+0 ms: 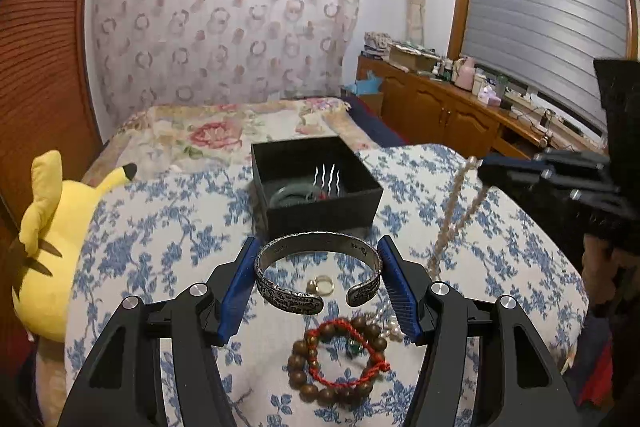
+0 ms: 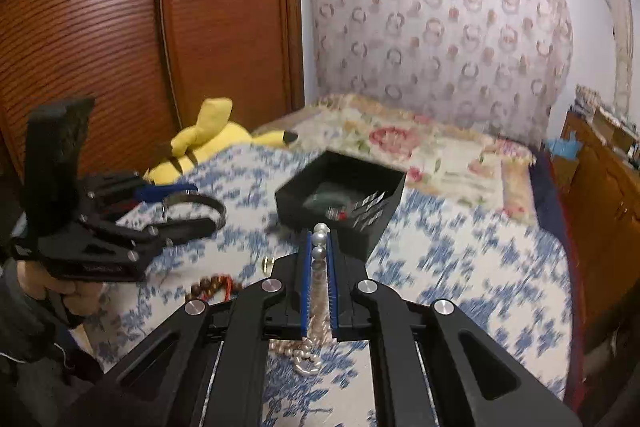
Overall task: Organize jewelry
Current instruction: 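Carry the pearls in the right tool and silver bangle in the left tool to the box, then lower the silver bangle into the box with the left tool while the right tool releases the pearls inside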
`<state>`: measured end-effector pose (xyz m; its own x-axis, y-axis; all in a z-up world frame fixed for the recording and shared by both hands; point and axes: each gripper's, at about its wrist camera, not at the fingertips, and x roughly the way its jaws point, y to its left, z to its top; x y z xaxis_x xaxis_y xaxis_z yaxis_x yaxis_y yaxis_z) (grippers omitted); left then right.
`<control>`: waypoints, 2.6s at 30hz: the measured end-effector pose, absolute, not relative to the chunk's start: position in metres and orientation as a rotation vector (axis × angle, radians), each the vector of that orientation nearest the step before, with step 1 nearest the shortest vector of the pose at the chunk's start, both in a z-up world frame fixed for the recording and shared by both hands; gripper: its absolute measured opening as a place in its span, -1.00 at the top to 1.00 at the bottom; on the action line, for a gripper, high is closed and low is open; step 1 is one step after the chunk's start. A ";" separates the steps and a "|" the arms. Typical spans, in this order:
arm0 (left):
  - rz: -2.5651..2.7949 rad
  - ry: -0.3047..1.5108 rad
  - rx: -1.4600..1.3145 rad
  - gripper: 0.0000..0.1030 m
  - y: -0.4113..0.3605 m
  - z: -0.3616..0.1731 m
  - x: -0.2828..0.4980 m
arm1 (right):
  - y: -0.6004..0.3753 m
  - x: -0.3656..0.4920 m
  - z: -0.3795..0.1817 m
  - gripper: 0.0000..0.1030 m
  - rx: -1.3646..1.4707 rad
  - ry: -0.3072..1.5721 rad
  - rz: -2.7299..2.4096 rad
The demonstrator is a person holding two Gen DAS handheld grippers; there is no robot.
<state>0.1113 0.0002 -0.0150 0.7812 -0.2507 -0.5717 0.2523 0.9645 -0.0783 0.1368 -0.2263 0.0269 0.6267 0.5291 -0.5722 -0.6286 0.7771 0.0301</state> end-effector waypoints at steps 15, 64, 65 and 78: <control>-0.273 0.585 0.013 -0.12 -0.002 0.001 0.138 | -0.231 0.162 0.100 0.84 -0.198 0.450 0.643; -0.246 0.759 0.049 -0.12 -0.011 -0.054 0.310 | -0.197 0.297 -0.011 0.64 -0.174 0.712 0.724; -0.242 0.757 0.055 -0.12 -0.011 -0.054 0.310 | -0.199 0.297 -0.012 0.64 -0.175 0.711 0.720; -0.238 0.752 0.062 -0.14 -0.009 -0.050 0.308 | -0.214 0.292 -0.018 0.63 -0.156 0.724 0.692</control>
<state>0.3075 -0.0088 -0.0495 0.7049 -0.1916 -0.6830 0.2355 0.9714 -0.0294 0.2916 -0.2141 -0.0180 0.5404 0.5276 -0.6554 -0.6308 0.7696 0.0993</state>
